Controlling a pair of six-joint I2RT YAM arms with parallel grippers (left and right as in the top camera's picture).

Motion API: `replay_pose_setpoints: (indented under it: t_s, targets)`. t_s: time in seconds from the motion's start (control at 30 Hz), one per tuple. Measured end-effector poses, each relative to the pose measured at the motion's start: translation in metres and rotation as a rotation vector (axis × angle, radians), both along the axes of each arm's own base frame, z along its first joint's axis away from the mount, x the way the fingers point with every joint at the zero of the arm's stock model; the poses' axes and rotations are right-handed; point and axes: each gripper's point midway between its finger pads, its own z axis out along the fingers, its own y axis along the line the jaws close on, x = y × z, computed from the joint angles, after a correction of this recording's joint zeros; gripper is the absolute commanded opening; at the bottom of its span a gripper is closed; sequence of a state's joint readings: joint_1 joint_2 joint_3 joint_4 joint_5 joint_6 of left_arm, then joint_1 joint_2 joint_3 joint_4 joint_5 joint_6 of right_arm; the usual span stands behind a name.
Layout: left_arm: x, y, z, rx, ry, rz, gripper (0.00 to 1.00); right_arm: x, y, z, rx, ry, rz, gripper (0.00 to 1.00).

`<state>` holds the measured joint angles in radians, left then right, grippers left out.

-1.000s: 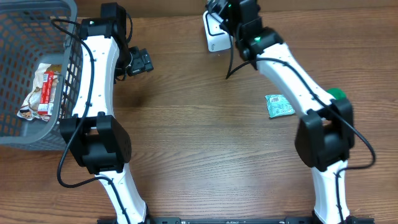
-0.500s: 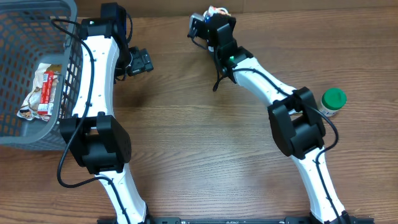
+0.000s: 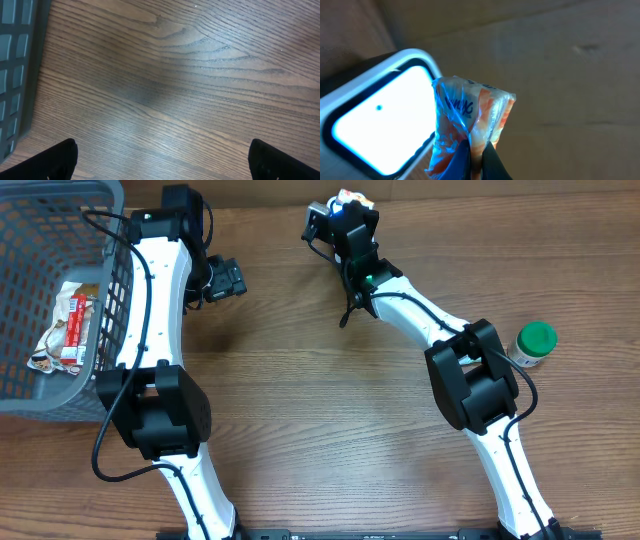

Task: Scan the item barcode
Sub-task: 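Hold the Kleenex pack barcode facing the white scanner, then carry the Kleenex pack right and lower it onto the wipes pack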

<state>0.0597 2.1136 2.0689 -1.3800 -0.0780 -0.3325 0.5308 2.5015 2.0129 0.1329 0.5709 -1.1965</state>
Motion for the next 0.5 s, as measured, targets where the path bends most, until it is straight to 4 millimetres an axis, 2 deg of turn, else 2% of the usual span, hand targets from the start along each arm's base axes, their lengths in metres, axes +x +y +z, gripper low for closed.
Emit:
replay_pose_setpoints:
  t_s: [0.17,0.33,0.43,0.5]
  targets:
    - [0.0,0.0,0.0,0.0,0.0,0.0,1.0,-0.007,0.0,0.004,0.056,-0.019,-0.076,0.03]
    - [0.0,0.0,0.0,0.0,0.0,0.0,1.0,-0.03,0.003,0.015,0.134,0.042,-0.144,0.03]
    - [0.0,0.0,0.0,0.0,-0.001,0.0,1.0,-0.058,-0.005,0.038,0.225,0.121,-0.205,0.04]
    - [0.0,0.0,0.0,0.0,0.0,0.0,1.0,-0.081,-0.012,0.064,0.318,0.167,-0.239,0.04]
